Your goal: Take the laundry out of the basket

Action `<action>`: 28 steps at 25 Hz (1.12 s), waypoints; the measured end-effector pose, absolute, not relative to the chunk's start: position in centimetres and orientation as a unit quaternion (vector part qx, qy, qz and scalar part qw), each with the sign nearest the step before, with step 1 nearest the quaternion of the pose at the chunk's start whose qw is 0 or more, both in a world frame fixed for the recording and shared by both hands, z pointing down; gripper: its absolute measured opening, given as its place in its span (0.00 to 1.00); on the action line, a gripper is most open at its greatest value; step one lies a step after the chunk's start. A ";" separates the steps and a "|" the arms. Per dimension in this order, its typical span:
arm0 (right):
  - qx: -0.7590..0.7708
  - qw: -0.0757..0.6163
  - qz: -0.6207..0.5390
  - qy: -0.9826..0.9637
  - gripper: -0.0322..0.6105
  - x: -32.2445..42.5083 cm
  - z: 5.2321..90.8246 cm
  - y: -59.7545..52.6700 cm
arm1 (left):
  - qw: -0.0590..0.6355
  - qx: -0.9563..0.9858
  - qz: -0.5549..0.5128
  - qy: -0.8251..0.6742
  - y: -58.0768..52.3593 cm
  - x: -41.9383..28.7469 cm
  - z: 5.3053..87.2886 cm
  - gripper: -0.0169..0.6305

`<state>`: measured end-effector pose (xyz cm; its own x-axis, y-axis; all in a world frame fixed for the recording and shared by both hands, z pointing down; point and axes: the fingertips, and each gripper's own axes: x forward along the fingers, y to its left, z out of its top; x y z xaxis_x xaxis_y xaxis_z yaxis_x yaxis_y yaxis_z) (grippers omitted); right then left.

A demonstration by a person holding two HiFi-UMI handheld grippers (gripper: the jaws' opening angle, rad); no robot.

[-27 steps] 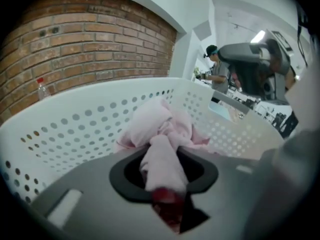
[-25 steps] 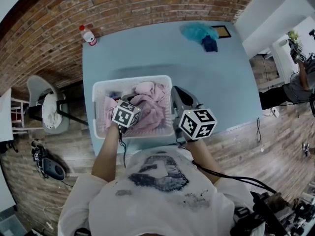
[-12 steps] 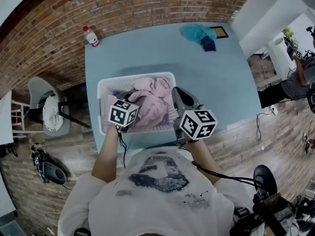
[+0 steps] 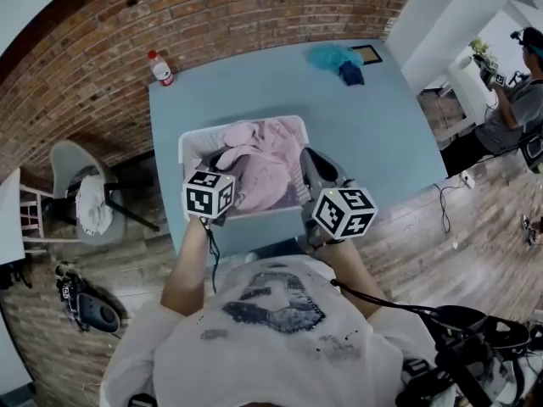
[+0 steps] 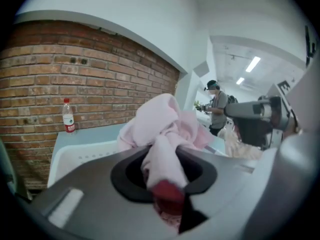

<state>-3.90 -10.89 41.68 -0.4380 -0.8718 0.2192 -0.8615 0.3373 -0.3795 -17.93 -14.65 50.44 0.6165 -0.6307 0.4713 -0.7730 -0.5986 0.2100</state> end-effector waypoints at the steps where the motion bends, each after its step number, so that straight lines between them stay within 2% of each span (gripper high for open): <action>1: -0.534 0.012 -0.221 0.816 0.05 -4.1 41.3 -10.4 | 0.199 0.877 0.169 -0.403 -14.6 -18.3 49.7 0.18; 20: -0.579 0.009 -0.145 0.802 0.05 -4.8 36.2 -5.2 | 0.142 0.898 0.086 -0.407 -12.1 -19.9 39.6 0.18; 28: -0.559 0.024 -0.127 0.819 0.05 -2.1 34.4 -7.2 | 0.115 0.893 0.069 -0.429 -13.6 -17.6 35.6 0.18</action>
